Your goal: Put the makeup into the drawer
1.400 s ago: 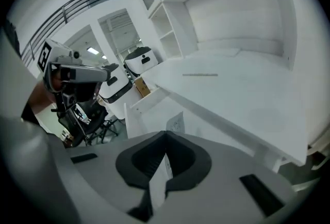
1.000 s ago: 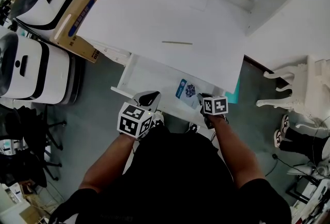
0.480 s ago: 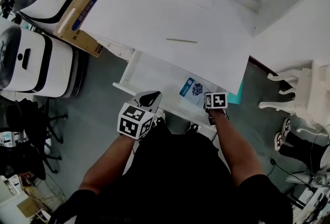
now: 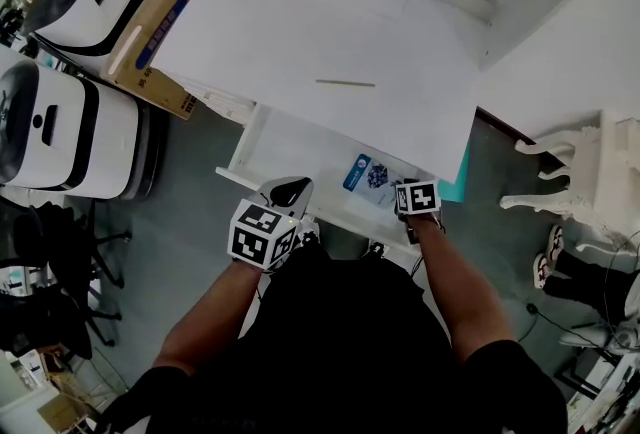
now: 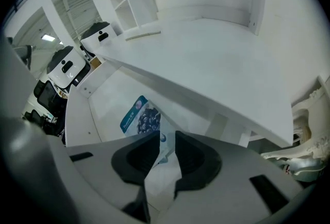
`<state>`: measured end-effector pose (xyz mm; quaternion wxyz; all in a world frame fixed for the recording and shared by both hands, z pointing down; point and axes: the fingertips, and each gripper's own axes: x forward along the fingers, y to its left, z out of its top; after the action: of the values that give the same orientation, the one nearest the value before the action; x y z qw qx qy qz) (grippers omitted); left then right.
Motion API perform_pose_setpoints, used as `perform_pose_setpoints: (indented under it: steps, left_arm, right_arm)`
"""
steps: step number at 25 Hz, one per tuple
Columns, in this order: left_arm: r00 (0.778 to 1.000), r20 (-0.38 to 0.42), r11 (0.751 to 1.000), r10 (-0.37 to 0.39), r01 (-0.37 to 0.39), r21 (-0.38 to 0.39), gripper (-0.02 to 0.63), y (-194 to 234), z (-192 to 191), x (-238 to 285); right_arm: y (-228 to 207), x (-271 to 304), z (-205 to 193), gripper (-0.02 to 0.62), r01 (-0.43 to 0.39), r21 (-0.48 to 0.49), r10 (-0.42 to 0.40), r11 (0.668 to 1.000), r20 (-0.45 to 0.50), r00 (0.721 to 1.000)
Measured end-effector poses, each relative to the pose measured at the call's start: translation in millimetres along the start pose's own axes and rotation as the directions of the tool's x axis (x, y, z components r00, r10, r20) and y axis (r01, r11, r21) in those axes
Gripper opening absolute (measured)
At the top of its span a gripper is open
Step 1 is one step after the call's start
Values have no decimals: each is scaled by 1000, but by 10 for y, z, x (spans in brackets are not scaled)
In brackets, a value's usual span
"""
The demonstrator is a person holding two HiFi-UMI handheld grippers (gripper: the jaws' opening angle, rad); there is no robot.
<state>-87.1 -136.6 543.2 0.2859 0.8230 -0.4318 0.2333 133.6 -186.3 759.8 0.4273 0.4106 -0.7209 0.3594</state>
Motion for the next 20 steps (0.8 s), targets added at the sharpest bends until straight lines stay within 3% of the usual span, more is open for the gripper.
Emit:
perform_pose_setpoints:
  steps: [6,11,16,20]
  left_arm:
    - [999,12,999,-33,33,31,11,-88,103,87]
    - [998,19,997,-58,57,48,11,-146,156,126]
    - [997,22,995,-78,77,62,11,-210,193,156]
    - [995,35,993,-97,94,70,11,-252,252,159]
  right_arm:
    - [80,-340,195,83,-38,17,36,999,112,993]
    - [227,-751,389,83,-101,50,87,994,231,969]
    - [404,-1259,630,83,-172,74,134,982,362,922]
    - [582,-1704,837,81,-197,24,163,980,471,867]
